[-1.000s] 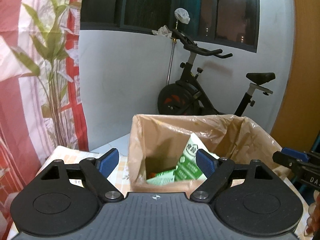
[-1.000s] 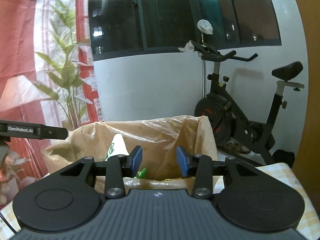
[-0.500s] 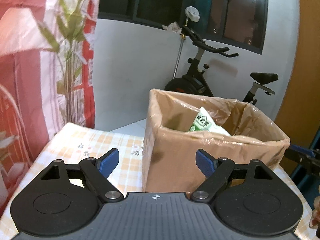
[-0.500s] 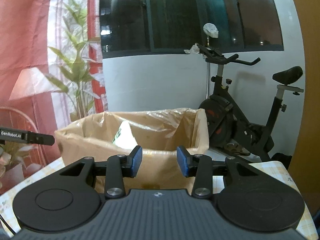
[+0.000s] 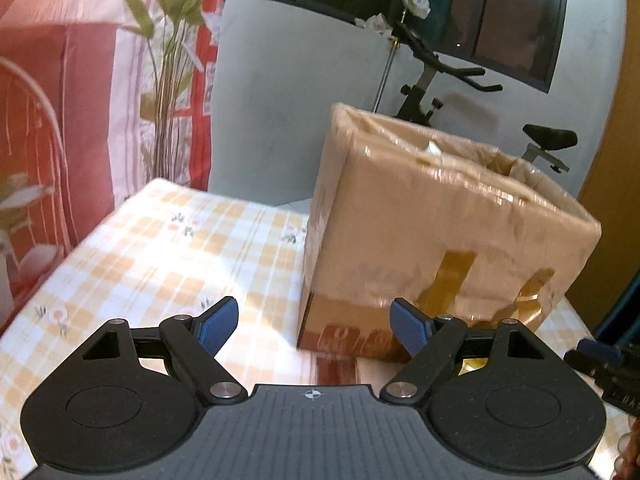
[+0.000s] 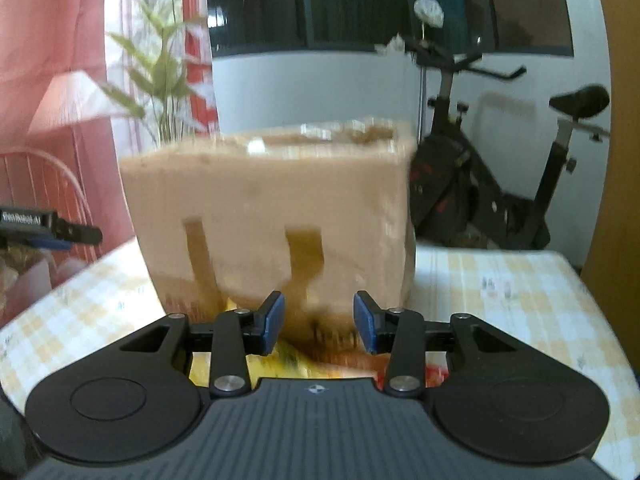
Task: Organize snacks
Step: 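Move both tools back from the box to the snack pile, then grasp the white cracker packet with the right tool while the left tool grasps the small red packet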
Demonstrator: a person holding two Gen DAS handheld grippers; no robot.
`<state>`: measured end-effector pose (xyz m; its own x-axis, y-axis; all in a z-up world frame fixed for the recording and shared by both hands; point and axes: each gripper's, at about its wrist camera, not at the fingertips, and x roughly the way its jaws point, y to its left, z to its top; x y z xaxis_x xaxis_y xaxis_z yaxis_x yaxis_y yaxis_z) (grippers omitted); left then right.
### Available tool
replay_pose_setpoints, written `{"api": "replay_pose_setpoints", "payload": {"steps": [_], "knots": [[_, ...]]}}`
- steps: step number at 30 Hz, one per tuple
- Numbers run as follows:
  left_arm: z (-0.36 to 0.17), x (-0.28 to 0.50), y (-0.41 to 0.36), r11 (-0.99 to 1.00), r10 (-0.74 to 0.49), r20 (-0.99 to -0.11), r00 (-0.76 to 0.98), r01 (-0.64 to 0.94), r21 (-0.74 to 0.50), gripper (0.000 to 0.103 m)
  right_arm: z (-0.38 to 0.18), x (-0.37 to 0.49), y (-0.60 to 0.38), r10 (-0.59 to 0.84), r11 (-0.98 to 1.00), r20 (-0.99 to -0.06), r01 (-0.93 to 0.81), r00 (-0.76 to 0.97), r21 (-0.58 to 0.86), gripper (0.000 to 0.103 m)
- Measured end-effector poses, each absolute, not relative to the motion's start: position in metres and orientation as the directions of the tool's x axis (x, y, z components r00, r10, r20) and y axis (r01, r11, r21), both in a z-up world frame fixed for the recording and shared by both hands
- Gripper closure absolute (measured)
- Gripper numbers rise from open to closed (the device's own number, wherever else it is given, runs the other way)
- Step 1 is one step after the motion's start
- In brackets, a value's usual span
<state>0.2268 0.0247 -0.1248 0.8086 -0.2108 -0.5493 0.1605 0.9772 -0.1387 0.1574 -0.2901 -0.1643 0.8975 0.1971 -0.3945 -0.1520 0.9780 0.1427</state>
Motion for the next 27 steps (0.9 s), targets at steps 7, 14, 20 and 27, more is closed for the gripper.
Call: {"api": "replay_pose_setpoints", "payload": {"steps": [7, 14, 20, 27], "knots": [[-0.143, 0.220, 0.023, 0.979, -0.200, -0.591, 0.781, 0.146, -0.139, 0.019, -0.201, 0.146, -0.287, 0.208, 0.977, -0.505, -0.158, 0.838, 0.140, 0.061], [-0.161, 0.213, 0.020, 0.977, -0.210, -0.635, 0.744, 0.143, -0.155, 0.019, -0.227, 0.146, -0.277, 0.245, 0.970, -0.591, -0.202, 0.769, 0.138, 0.060], [-0.168, 0.211, 0.017, 0.976, -0.215, -0.654, 0.725, 0.147, -0.158, 0.019, -0.235, 0.150, -0.274, 0.245, 0.969, -0.616, -0.211, 0.749, 0.129, 0.048], [-0.176, 0.211, 0.012, 0.976, -0.218, -0.675, 0.705, 0.154, -0.155, 0.020, -0.240, 0.152, -0.275, 0.244, 0.970, -0.637, -0.197, 0.731, 0.145, 0.048]]}}
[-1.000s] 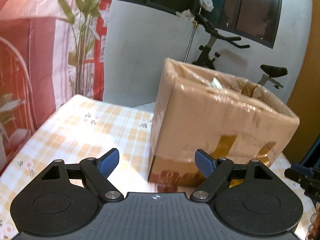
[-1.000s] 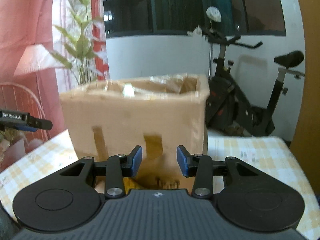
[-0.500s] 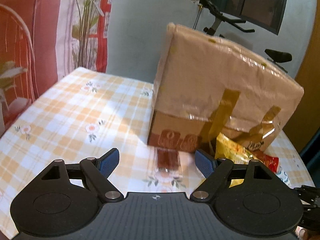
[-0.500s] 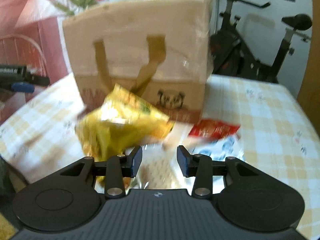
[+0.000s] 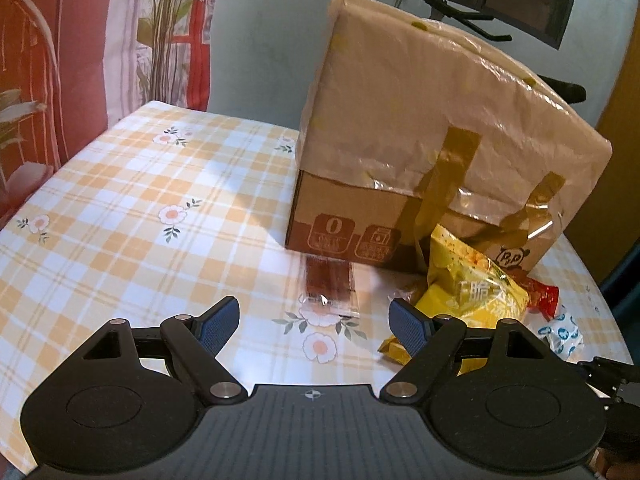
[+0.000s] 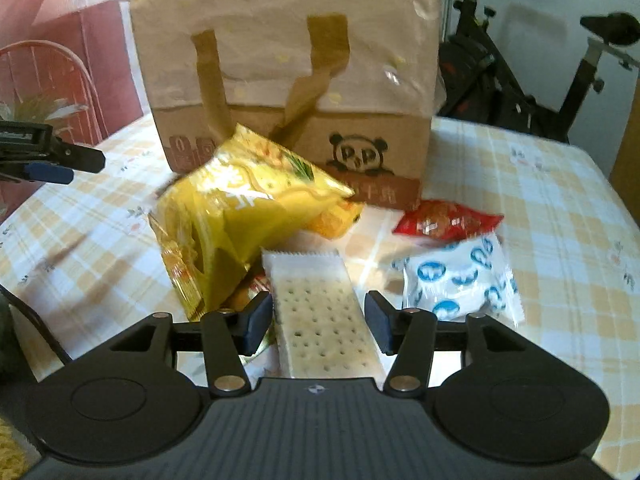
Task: Organize snacks
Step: 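Grasp the white cracker packet with the right tool while the left tool grasps the small red packet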
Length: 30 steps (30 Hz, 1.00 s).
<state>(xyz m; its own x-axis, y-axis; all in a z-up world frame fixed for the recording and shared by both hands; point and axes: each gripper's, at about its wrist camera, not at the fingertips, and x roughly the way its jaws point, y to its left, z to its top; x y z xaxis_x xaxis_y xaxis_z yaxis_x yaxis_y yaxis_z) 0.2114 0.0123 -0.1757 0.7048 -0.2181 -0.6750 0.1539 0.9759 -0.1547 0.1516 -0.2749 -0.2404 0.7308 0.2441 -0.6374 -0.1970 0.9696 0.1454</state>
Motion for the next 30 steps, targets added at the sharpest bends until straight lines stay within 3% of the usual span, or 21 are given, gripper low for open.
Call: {"api": "replay_pose_setpoints", "payload": {"steps": [9, 15, 30], "knots": [[-0.178, 0.211, 0.012, 0.975, -0.220, -0.683, 0.697, 0.159, -0.152, 0.020, -0.245, 0.152, -0.278, 0.258, 0.966, -0.629, -0.181, 0.734, 0.185, 0.047], [-0.177, 0.210, 0.011, 0.975, -0.223, -0.681, 0.698, 0.166, -0.149, 0.020, -0.243, 0.153, -0.280, 0.251, 0.967, -0.613, -0.166, 0.749, 0.193, 0.053], [-0.181, 0.213, 0.011, 0.976, -0.219, -0.695, 0.685, 0.166, -0.144, 0.025, -0.252, 0.163, -0.279, 0.173, 0.984, -0.567, -0.115, 0.805, 0.136, 0.053]]}}
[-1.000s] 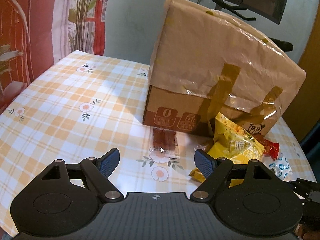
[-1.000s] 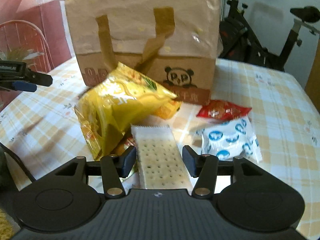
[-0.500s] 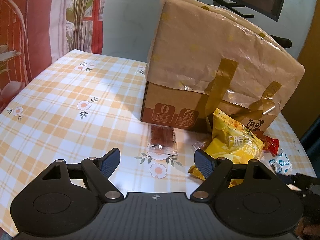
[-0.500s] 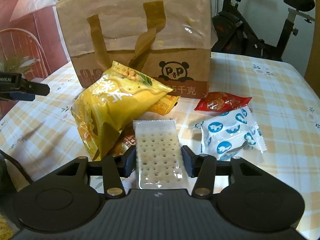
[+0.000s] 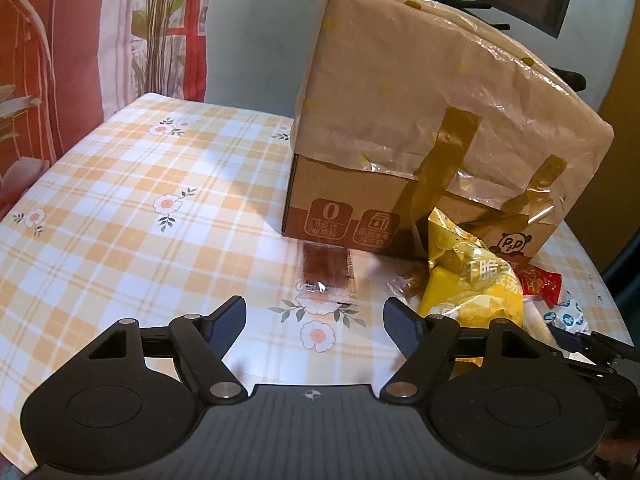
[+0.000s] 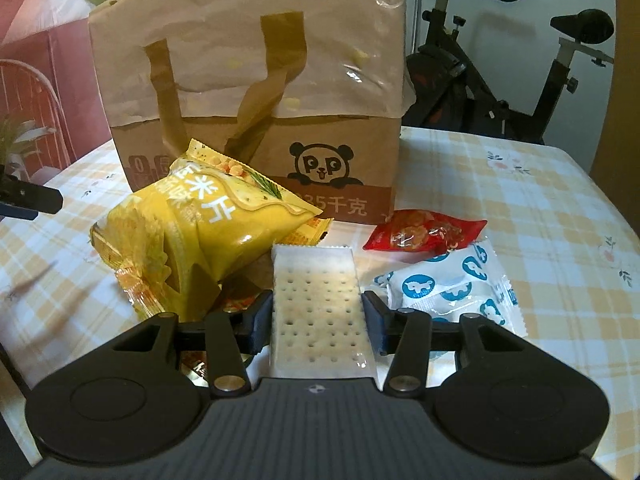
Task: Organize snacks
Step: 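Grasp the white cracker packet with the right tool while the left tool grasps the small red packet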
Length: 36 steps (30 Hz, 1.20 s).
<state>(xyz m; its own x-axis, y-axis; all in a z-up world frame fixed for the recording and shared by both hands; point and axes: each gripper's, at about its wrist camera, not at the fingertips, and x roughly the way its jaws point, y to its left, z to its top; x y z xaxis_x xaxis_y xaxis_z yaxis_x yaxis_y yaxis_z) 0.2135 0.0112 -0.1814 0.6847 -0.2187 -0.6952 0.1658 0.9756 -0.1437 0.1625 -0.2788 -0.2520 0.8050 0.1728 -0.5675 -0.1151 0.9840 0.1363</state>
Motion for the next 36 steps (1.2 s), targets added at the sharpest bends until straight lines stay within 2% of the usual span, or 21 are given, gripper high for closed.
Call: {"api": "replay_pose_setpoints", "payload": {"steps": [5, 10, 25, 34, 35, 36], "knots": [[-0.179, 0.231, 0.004, 0.970, -0.229, -0.729, 0.645, 0.218, -0.111, 0.027, -0.253, 0.161, -0.279, 0.157, 0.987, -0.561, -0.102, 0.813, 0.127, 0.053], [-0.172, 0.252, -0.009, 0.959, -0.219, -0.708, 0.672, 0.283, -0.028, 0.027, -0.254, 0.161, -0.280, 0.160, 0.986, -0.562, -0.105, 0.812, 0.128, 0.053], [-0.217, 0.294, -0.046, 0.951, -0.144, -0.764, 0.629, 0.301, 0.068, 0.029, -0.254, 0.162, -0.281, 0.168, 0.984, -0.560, -0.105, 0.811, 0.142, 0.053], [-0.224, 0.298, -0.041, 0.966, -0.128, -0.756, 0.642, 0.252, 0.050, 0.031, -0.254, 0.163, -0.281, 0.167, 0.984, -0.561, -0.105, 0.811, 0.142, 0.053], [-0.223, 0.297, -0.041, 0.965, -0.134, -0.754, 0.644, 0.258, 0.048, 0.036, -0.254, 0.163, -0.281, 0.166, 0.984, -0.561, -0.104, 0.811, 0.141, 0.053], [-0.223, 0.295, -0.042, 0.964, -0.139, -0.750, 0.646, 0.263, 0.048, 0.047, -0.254, 0.163, -0.281, 0.167, 0.984, -0.561, -0.104, 0.811, 0.141, 0.053]]}}
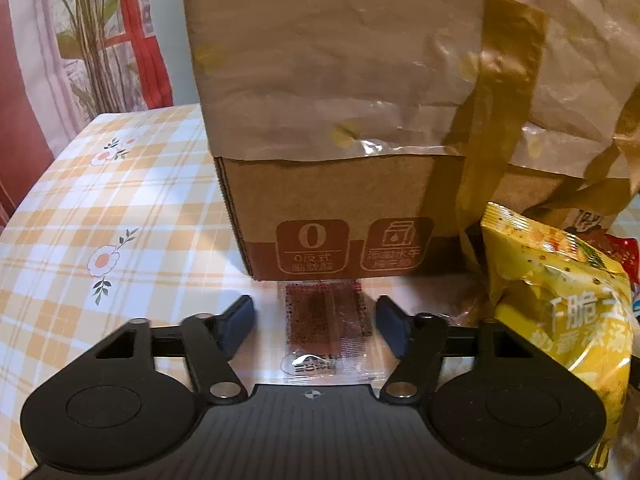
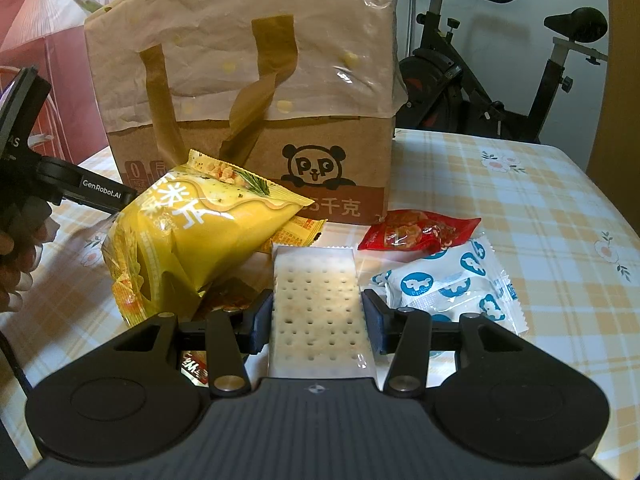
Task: Organize snacks
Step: 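Grasp the white cracker packet with the right tool while the left tool grasps the small red packet, then carry the cracker packet and red packet over the box and open both tools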
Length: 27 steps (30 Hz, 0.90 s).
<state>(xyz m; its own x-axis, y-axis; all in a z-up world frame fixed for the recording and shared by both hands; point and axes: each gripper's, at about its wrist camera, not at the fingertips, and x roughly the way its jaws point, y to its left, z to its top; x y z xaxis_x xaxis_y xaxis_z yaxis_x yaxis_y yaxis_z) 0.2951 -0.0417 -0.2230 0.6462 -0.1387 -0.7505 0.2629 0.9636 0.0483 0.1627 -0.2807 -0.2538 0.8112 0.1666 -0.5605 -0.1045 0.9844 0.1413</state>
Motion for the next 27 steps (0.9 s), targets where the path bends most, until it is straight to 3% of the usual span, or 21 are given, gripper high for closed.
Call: {"api": "replay_pose_setpoints", "payload": {"steps": [2, 6, 15, 27], "knots": [[-0.220, 0.291, -0.044, 0.960, -0.142, -0.745, 0.652, 0.273, 0.056, 0.057, -0.254, 0.163, -0.281, 0.167, 0.984, -0.561, -0.105, 0.811, 0.141, 0.053], [-0.216, 0.279, -0.041, 0.963, -0.134, -0.743, 0.655, 0.263, 0.058, 0.062, -0.254, 0.163, -0.281, 0.167, 0.984, -0.560, -0.105, 0.811, 0.142, 0.053], [-0.203, 0.243, -0.019, 0.968, -0.203, -0.725, 0.658, 0.247, -0.047, 0.062, -0.254, 0.162, -0.281, 0.168, 0.984, -0.560, -0.105, 0.811, 0.144, 0.053], [-0.194, 0.215, -0.012, 0.970, -0.227, -0.685, 0.692, 0.220, -0.099, 0.062, -0.254, 0.162, -0.281, 0.168, 0.984, -0.560, -0.105, 0.811, 0.143, 0.053]]}}
